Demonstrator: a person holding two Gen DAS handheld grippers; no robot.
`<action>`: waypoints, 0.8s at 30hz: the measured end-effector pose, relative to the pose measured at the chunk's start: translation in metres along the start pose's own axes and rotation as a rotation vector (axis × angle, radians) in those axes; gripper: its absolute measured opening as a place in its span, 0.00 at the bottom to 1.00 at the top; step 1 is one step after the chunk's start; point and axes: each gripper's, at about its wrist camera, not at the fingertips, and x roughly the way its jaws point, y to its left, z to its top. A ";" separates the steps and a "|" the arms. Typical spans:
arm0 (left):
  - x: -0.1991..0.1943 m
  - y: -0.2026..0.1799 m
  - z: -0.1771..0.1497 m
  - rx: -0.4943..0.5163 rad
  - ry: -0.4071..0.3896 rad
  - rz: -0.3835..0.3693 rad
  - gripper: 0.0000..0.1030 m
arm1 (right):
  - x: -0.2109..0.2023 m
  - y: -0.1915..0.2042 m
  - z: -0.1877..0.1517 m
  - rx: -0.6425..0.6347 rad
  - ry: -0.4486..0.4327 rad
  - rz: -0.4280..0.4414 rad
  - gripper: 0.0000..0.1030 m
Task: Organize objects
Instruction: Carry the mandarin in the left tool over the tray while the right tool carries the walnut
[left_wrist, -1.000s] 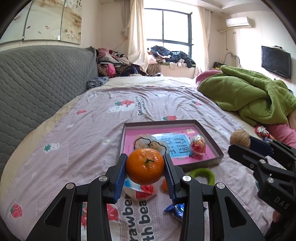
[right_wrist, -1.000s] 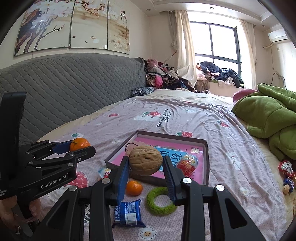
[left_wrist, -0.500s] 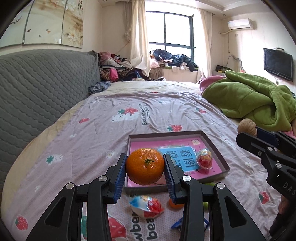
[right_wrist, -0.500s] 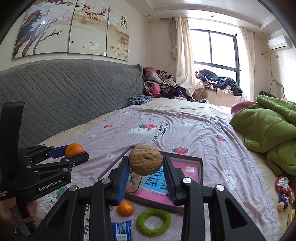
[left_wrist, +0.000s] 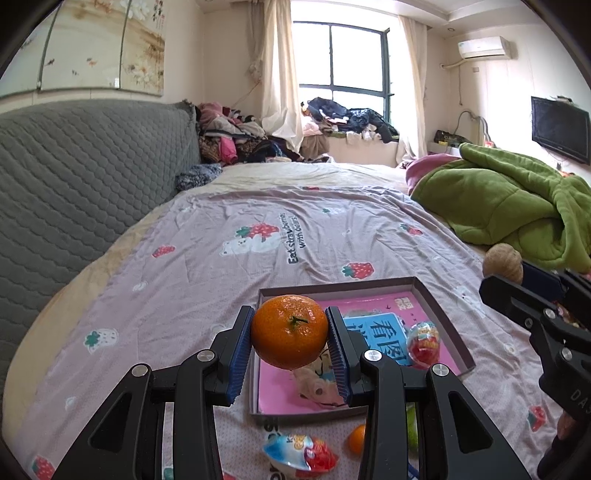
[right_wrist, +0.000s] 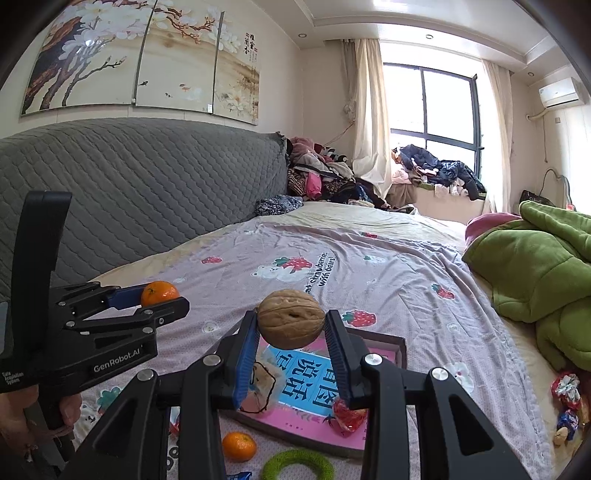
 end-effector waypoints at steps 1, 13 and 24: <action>0.004 0.002 0.001 -0.004 0.003 -0.003 0.39 | 0.003 -0.001 0.000 0.003 0.001 -0.003 0.36; 0.041 0.007 -0.002 0.004 0.035 -0.015 0.39 | 0.036 -0.008 0.001 -0.007 0.025 -0.002 0.36; 0.098 0.015 -0.030 0.007 0.187 -0.035 0.39 | 0.077 -0.017 -0.025 0.008 0.130 -0.010 0.36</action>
